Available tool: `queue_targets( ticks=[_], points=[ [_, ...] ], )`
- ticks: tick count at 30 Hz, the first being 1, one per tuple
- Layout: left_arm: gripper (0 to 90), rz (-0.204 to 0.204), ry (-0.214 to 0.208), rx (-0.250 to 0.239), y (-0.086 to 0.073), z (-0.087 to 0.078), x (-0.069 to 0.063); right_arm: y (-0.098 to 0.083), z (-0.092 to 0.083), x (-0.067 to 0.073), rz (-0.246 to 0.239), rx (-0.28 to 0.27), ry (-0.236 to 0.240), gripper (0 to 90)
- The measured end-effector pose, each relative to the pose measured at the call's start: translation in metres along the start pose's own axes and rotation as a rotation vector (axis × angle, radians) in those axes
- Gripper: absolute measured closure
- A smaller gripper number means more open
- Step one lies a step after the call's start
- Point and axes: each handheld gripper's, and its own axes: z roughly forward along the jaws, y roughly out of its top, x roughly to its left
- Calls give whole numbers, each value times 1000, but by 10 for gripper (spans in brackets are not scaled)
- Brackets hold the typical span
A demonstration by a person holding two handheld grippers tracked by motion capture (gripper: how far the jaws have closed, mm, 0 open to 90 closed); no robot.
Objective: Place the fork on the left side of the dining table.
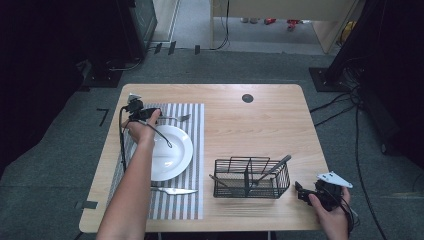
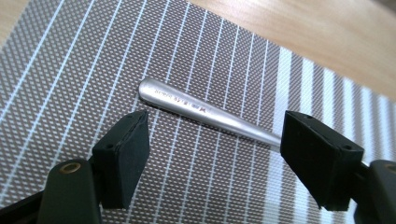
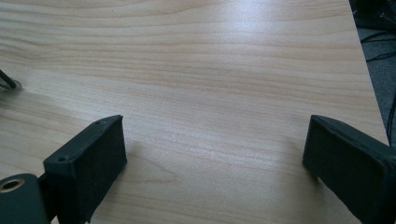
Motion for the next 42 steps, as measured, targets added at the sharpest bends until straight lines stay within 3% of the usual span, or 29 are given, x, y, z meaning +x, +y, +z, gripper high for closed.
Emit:
queue_targets(
  ticks=[11, 19, 25, 29, 33, 36, 42],
  points=[
    [222, 24, 10, 5, -1, -1, 1, 0, 0, 0, 0, 0, 0, 58],
    [190, 35, -25, -39, -2, -14, 9, 0, 0, 0, 0, 0, 0, 58],
    [172, 67, -42, -96, -4, -34, 17, 0, 0, 0, 0, 0, 0, 58],
    [134, 66, -90, -120, -7, -48, 23, 0, 0, 0, 0, 0, 0, 58],
    [133, 115, -92, -134, -11, -61, 24, 0, 0, 0, 0, 0, 0, 58],
    [103, 150, -133, -177, -16, -81, 26, 0, 0, 0, 0, 0, 0, 58],
    [103, 211, -167, -230, -27, -107, 26, 0, 0, 0, 0, 0, 0, 58]
  ],
)
